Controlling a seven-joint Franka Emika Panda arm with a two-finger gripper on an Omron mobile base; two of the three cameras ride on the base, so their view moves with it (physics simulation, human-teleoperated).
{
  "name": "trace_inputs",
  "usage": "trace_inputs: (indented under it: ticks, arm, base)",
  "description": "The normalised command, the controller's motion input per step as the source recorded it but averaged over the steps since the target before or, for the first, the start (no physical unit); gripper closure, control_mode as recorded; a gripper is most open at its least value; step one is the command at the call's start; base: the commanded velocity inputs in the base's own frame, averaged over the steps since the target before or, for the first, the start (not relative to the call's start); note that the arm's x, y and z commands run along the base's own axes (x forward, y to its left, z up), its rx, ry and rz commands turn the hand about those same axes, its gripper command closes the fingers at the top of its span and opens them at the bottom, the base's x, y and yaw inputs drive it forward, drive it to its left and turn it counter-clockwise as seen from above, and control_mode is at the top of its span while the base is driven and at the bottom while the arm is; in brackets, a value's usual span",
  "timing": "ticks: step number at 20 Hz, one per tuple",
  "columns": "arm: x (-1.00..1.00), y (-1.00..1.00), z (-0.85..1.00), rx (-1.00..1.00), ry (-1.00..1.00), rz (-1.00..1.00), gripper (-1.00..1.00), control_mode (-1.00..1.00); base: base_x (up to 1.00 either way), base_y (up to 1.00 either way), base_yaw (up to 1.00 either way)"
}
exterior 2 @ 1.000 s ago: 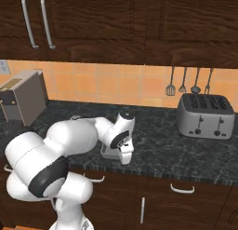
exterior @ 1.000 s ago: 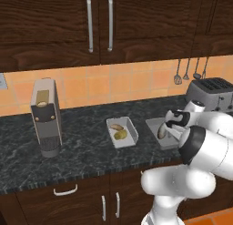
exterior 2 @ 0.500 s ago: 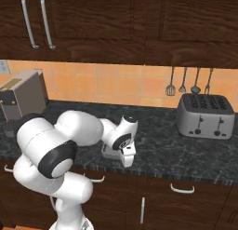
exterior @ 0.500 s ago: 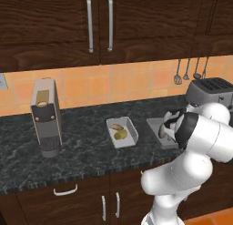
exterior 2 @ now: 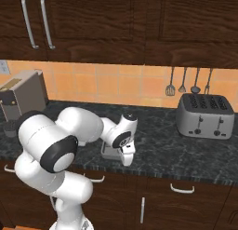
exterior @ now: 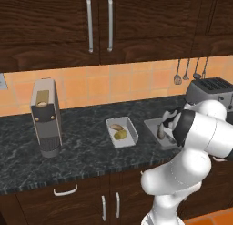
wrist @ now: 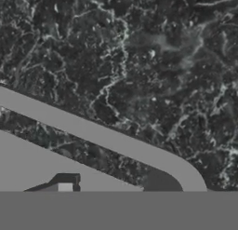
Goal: Take the meat container that has the fish and place it on the second highest rack of the freezer. Then take the vegetable container that has the potato and sweet potato and place it on the highest rack of the freezer.
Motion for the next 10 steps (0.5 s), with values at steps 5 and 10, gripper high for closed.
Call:
trace_inputs:
  ticks: [5,10]
  arm:
    - [0.00,0.14,-0.05,-0.01,0.00,0.00,1.00,-1.00]
    - [0.00,0.00,0.01,0.00,-0.02,-0.02,1.00,-1.00]
  base:
    - [0.00,0.00,0.00]
    - [0.00,0.00,0.00]
